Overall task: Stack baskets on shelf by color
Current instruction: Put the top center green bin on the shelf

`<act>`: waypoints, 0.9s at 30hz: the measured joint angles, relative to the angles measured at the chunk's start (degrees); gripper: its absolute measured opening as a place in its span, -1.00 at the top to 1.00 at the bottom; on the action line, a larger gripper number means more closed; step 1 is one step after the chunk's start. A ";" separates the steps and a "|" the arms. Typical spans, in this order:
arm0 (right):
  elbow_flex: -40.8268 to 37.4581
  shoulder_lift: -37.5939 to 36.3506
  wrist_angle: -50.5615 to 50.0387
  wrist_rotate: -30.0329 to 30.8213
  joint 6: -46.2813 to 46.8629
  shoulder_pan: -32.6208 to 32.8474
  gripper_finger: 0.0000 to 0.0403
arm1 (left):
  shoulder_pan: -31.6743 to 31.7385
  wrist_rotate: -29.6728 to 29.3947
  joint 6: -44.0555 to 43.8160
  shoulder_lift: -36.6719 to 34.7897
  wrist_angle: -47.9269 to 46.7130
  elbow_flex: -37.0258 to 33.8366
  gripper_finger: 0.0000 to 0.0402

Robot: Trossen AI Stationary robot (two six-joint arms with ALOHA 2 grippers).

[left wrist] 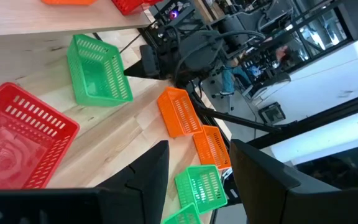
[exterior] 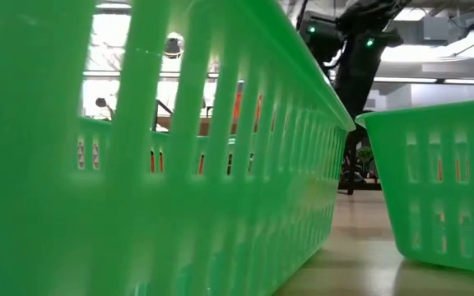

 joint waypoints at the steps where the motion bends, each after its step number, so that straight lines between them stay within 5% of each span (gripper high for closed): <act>1: 0.08 1.13 1.74 -0.46 -0.31 -0.01 0.12 | 0.00 0.06 -0.01 0.01 -0.12 0.00 0.22; 8: 0.36 5.42 4.32 -2.27 0.99 0.50 0.27 | 0.00 1.13 -0.50 0.00 -0.98 -0.02 0.22; 16: 2.00 5.40 4.09 -3.92 -0.44 0.98 0.93 | 0.00 1.44 -0.57 0.02 -1.21 -0.04 0.22; 27: 11.70 5.39 3.71 -13.48 -9.42 5.96 0.95 | -0.02 1.53 -1.09 0.02 -1.19 -0.04 0.22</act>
